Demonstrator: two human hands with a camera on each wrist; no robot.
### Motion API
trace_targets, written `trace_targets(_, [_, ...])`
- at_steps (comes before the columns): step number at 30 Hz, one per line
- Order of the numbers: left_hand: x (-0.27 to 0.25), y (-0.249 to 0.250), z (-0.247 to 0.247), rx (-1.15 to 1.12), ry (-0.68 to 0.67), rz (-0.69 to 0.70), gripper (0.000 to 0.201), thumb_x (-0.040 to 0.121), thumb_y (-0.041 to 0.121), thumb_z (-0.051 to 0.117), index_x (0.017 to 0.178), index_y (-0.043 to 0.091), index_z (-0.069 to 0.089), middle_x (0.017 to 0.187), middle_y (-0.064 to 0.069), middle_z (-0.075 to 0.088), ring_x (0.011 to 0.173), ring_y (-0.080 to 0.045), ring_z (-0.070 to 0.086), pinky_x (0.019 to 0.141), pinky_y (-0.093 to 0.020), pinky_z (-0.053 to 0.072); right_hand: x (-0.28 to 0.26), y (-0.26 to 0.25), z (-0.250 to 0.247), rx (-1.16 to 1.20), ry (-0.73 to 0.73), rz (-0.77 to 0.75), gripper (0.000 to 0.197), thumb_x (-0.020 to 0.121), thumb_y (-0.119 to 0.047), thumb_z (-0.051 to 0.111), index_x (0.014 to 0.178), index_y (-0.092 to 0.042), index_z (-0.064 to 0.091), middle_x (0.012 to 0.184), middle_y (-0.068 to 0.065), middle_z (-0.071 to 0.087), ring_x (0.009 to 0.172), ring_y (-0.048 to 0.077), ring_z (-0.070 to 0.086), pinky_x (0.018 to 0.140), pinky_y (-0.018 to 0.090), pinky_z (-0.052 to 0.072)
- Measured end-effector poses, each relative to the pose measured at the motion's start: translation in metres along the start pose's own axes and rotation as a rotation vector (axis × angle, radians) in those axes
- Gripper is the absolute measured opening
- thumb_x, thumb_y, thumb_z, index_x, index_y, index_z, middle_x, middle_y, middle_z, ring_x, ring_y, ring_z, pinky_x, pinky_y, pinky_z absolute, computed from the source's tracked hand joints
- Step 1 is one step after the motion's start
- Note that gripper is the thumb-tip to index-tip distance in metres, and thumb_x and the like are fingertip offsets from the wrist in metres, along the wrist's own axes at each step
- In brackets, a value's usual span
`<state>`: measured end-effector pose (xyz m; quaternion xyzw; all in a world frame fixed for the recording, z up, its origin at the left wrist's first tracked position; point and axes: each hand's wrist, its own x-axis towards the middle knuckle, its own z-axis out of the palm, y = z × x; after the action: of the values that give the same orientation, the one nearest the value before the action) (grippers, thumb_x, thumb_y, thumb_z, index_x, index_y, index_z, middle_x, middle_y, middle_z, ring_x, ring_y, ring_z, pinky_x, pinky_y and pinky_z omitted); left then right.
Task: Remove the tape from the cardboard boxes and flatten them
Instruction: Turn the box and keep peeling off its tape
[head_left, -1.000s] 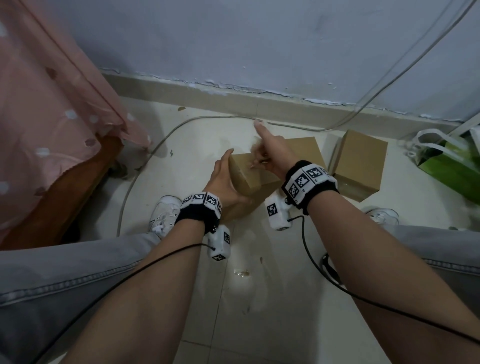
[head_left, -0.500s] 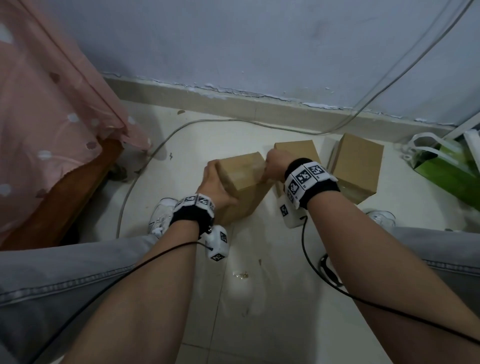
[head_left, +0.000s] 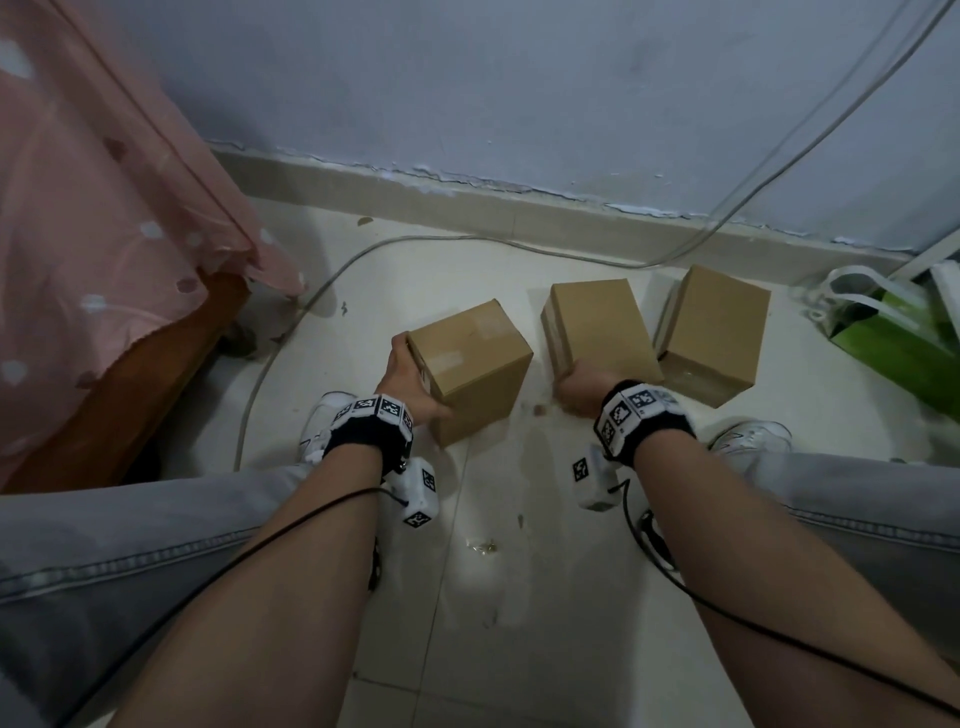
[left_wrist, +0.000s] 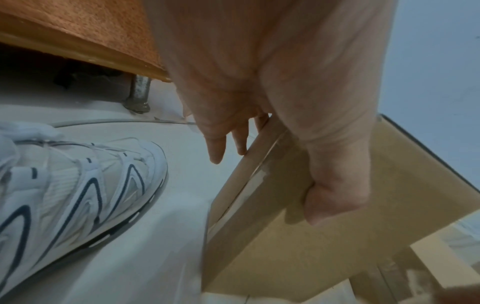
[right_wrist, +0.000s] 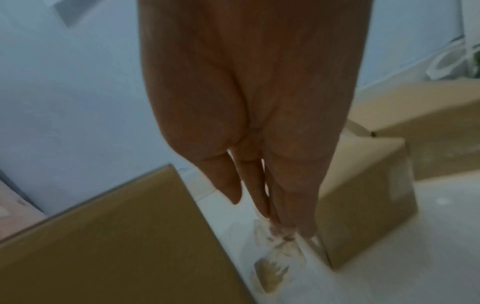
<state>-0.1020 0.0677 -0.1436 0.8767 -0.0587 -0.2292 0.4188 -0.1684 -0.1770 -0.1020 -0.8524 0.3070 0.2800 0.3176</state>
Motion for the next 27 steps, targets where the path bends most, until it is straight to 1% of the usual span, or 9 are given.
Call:
trace_targets(3, [0.003, -0.002, 0.005, -0.014, 0.016, 0.002, 0.119, 0.052, 0.011, 0.092, 0.141, 0.014, 0.013, 0.135, -0.009, 0.039, 0.124, -0.028, 0.045, 0.106, -0.044, 0.042, 0.014, 0.024, 0.039, 0.093, 0.007, -0.018, 0.014, 0.085, -0.007, 0.065, 0.091, 0.001, 0.075, 0.097, 0.017, 0.073, 0.091, 0.029, 0.07, 0.087, 0.041, 0.058])
trace_targets(5, [0.004, -0.003, 0.008, -0.021, 0.019, 0.004, 0.119, 0.053, 0.011, 0.092, 0.141, 0.015, 0.012, 0.136, -0.008, 0.038, 0.126, -0.027, 0.045, 0.107, -0.045, 0.042, 0.009, 0.033, 0.062, 0.016, 0.024, -0.02, 0.011, 0.086, -0.008, 0.066, 0.083, -0.003, 0.075, 0.088, 0.011, 0.073, 0.087, 0.024, 0.069, 0.087, 0.032, 0.056])
trace_targets(11, [0.008, -0.005, 0.016, -0.022, 0.016, 0.015, 0.119, 0.052, 0.014, 0.092, 0.141, 0.018, 0.012, 0.138, -0.006, 0.038, 0.124, -0.026, 0.047, 0.105, -0.046, 0.043, 0.001, 0.052, 0.119, -0.058, 0.118, -0.071, 0.015, 0.091, -0.008, 0.058, 0.091, -0.007, 0.073, 0.102, 0.011, 0.072, 0.104, 0.031, 0.063, 0.088, 0.028, 0.049])
trace_targets(14, [0.009, -0.006, 0.015, -0.023, 0.009, 0.015, 0.121, 0.049, 0.019, 0.092, 0.14, 0.02, 0.013, 0.136, -0.005, 0.039, 0.122, -0.026, 0.049, 0.104, -0.046, 0.045, 0.002, 0.052, 0.131, -0.105, 0.148, -0.082, 0.017, 0.093, -0.011, 0.058, 0.096, -0.006, 0.073, 0.101, 0.012, 0.071, 0.099, 0.03, 0.063, 0.081, 0.03, 0.05])
trace_targets(17, [0.009, -0.006, 0.015, -0.034, -0.002, 0.017, 0.12, 0.047, 0.021, 0.09, 0.14, 0.021, 0.012, 0.135, -0.004, 0.039, 0.121, -0.025, 0.048, 0.103, -0.046, 0.045, 0.002, 0.051, 0.135, -0.187, 0.178, -0.075, 0.018, 0.089, -0.009, 0.054, 0.087, -0.009, 0.073, 0.094, 0.011, 0.072, 0.089, 0.029, 0.066, 0.074, 0.029, 0.051])
trace_targets(20, [0.009, -0.006, 0.016, -0.038, 0.001, 0.023, 0.12, 0.049, 0.018, 0.09, 0.14, 0.019, 0.013, 0.134, -0.005, 0.039, 0.122, -0.025, 0.047, 0.104, -0.045, 0.044, -0.003, 0.048, 0.141, -0.345, 0.188, -0.139, 0.02, 0.091, -0.008, 0.049, 0.073, -0.011, 0.059, 0.101, 0.008, 0.069, 0.095, 0.025, 0.064, 0.09, 0.03, 0.041])
trace_targets(23, [0.009, -0.006, 0.017, -0.033, 0.007, 0.021, 0.122, 0.046, 0.022, 0.09, 0.14, 0.02, 0.012, 0.135, -0.005, 0.039, 0.122, -0.025, 0.048, 0.104, -0.044, 0.045, -0.007, 0.049, 0.149, -0.551, 0.217, -0.203, 0.015, 0.086, -0.009, 0.055, 0.094, -0.013, 0.067, 0.124, 0.008, 0.053, 0.118, 0.027, 0.048, 0.108, 0.041, 0.026])
trace_targets(25, [0.008, -0.005, 0.017, -0.034, 0.007, 0.019, 0.12, 0.048, 0.02, 0.09, 0.139, 0.019, 0.013, 0.135, -0.005, 0.039, 0.122, -0.025, 0.049, 0.104, -0.044, 0.045, -0.007, 0.049, 0.148, -0.601, 0.255, -0.187, 0.018, 0.082, -0.013, 0.062, 0.099, -0.013, 0.07, 0.131, 0.007, 0.044, 0.126, 0.032, 0.037, 0.109, 0.048, 0.024])
trace_targets(27, [0.009, -0.006, 0.018, -0.032, 0.008, 0.02, 0.119, 0.049, 0.018, 0.091, 0.138, 0.02, 0.013, 0.134, -0.006, 0.04, 0.122, -0.026, 0.048, 0.104, -0.045, 0.044, -0.002, 0.046, 0.14, -0.565, 0.226, -0.179, 0.018, 0.088, -0.012, 0.057, 0.102, -0.011, 0.069, 0.129, 0.008, 0.05, 0.123, 0.031, 0.044, 0.104, 0.044, 0.033])
